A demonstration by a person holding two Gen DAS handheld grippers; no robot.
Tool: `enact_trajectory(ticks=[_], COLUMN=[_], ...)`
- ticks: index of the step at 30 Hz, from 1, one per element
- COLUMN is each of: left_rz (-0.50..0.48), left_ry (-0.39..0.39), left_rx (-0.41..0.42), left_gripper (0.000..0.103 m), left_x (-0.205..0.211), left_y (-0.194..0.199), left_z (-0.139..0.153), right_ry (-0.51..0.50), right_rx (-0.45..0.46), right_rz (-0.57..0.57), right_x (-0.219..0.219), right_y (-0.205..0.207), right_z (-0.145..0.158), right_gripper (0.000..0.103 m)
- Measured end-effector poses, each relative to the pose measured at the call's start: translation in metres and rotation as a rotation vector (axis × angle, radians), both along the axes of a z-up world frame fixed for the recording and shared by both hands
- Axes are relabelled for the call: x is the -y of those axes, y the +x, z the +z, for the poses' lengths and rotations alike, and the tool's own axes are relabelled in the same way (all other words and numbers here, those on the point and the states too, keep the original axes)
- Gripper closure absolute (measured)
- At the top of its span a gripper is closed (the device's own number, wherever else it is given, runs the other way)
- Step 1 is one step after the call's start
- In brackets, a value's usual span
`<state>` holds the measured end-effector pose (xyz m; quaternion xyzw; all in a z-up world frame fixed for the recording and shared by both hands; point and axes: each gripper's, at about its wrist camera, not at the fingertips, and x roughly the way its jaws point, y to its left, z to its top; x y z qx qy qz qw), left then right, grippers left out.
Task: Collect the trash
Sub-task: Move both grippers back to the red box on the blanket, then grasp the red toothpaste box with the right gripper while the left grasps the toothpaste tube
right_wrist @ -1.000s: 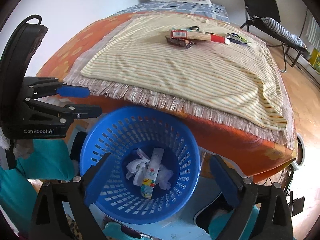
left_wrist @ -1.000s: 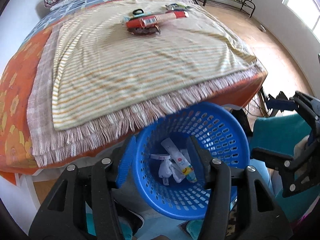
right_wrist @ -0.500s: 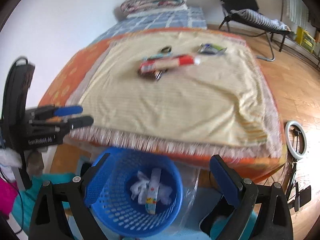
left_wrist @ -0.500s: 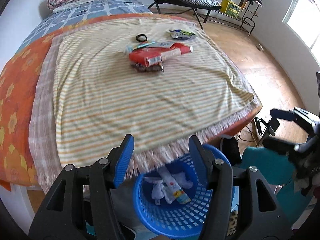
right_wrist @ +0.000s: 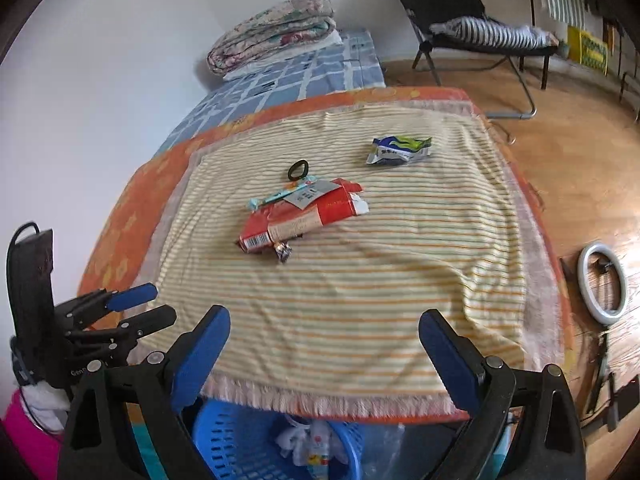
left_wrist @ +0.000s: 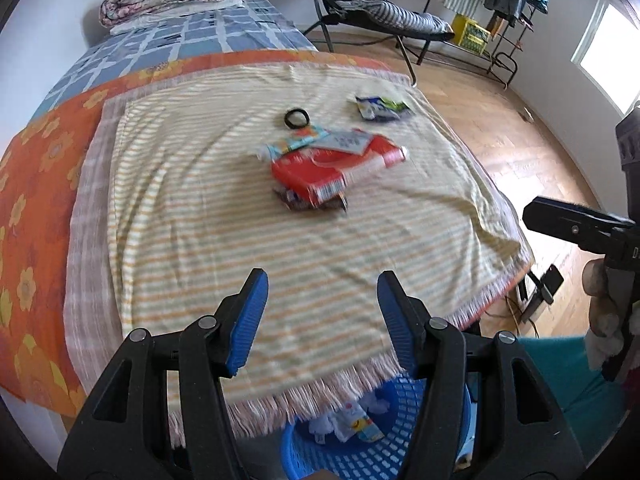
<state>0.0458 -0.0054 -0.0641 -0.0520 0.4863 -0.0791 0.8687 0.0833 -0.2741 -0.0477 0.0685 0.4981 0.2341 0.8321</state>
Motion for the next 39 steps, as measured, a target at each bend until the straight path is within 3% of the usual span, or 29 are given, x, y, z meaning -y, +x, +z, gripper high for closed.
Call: enact_trajectory(ticks=[4,12,21,25,31,35,39], left_rz=[0.012,-0.007,-0.049,-0.067,-0.043,0.008,0.001], left_ry=[0.01,-0.012,0.018,0.023,0.03,0.005,0.041], left_rx=[0.014,0.019,-0.029,-0.047,-0.074,-0.09,-0.072], left_gripper=[0.045,0.045,0.045,0.045,0.045,0.059,0.06], left_x=[-0.008,-0.014,-0.009,-0.007,-0.011,-0.023,-0.022], left_y=[0.027,0.088,0.161,0.18,0.195,0.2,0.198], left_z=[0.001,-0.008,-0.046,-0.062,-0.084,-0.089,-0.09], right_ry=[0.007,0.106,0.21,0.252,0.28,0.281,0.291], right_rx=[-0.024,-0.182,-0.299,-0.327,-0.329,-0.332,-0.339], right_rz=[0.008,-0.015,-0.022,-0.025,-0.011,-0.006,-0.016], right_x=[-0.008,-0.022,-0.041,-0.047,-0.059,-0.066,-0.071], right_y=[0.024,0.072,0.107,0.12,0.132,0.135,0.139], right_z=[-0.01,-0.051,-0.09,-0.099,-0.103,-0.107,-0.112], right_gripper=[0.011,0.021,0.038,0.047,0.05,0.051,0.056])
